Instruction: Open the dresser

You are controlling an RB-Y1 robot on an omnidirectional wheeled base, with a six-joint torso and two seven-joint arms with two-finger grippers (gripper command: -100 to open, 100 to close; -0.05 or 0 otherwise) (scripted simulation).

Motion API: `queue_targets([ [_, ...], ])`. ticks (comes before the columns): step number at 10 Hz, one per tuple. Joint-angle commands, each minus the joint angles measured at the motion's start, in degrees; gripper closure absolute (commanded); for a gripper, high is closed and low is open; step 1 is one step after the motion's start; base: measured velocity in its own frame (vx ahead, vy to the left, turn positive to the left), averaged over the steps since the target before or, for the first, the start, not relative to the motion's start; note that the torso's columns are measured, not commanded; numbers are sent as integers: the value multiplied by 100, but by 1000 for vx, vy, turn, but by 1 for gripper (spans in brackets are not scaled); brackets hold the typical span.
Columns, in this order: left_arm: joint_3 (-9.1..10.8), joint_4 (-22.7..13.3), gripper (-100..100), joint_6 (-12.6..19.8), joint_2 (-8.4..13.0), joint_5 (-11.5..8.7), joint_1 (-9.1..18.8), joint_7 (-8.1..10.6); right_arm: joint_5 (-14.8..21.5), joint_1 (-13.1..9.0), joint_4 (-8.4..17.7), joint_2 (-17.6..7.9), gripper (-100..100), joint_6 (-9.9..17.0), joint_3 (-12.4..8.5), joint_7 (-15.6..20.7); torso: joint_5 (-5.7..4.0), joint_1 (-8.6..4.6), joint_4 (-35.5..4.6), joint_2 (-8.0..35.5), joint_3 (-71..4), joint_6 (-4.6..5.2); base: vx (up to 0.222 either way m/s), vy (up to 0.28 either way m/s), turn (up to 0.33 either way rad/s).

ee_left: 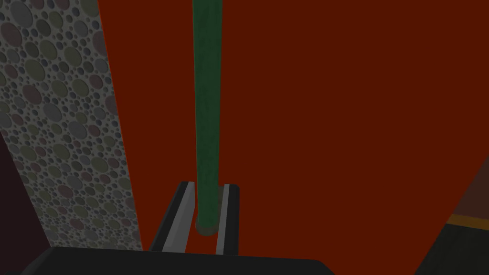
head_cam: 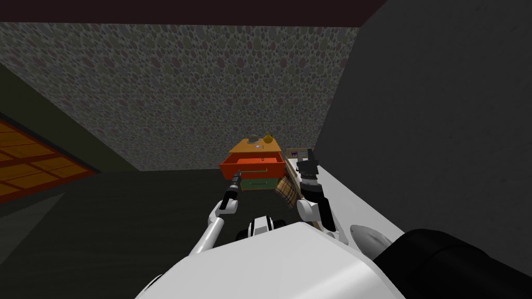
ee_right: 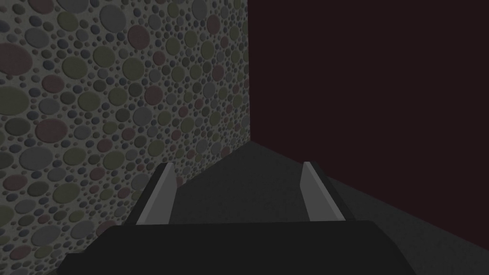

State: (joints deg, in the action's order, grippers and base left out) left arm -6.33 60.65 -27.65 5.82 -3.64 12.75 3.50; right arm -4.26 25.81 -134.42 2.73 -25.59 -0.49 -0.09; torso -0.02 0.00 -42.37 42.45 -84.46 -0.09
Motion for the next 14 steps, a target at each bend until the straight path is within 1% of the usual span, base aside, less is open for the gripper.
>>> queue_targets([
  [1, 112, 294, -100, 375, -128, 29, 70, -116, 0, 1, 0, 0, 0, 0, 0, 0, -1, -3, 7, -33, -19, 9, -34, 52, -64],
  [8, 375, 981, -100, 1248, -426, 97, 234, -387, 0, 2, -1, 0, 0, -1, 0, 0, -1, -2, -4, -2, -2, 6, -23, 38, -36],
  [9, 343, 906, -100, 1182, -398, 90, 192, -354, 0, 2, -1, 0, 0, -1, 0, 0, -4, -2, -16, 8, 4, 4, -16, 15, -15],
  [10, 343, 909, 0, 1213, -406, 91, 191, -362, 0, 2, -1, 0, 0, -1, 0, 0, -4, -6, -10, 3, 2, 2, 0, 0, 0],
  [14, 339, 888, 0, 1227, -407, 90, 171, -360, 0, 3, -1, 0, 0, -1, 0, 0, 1, -2, 4, -12, -8, 9, 0, 0, 0],
])
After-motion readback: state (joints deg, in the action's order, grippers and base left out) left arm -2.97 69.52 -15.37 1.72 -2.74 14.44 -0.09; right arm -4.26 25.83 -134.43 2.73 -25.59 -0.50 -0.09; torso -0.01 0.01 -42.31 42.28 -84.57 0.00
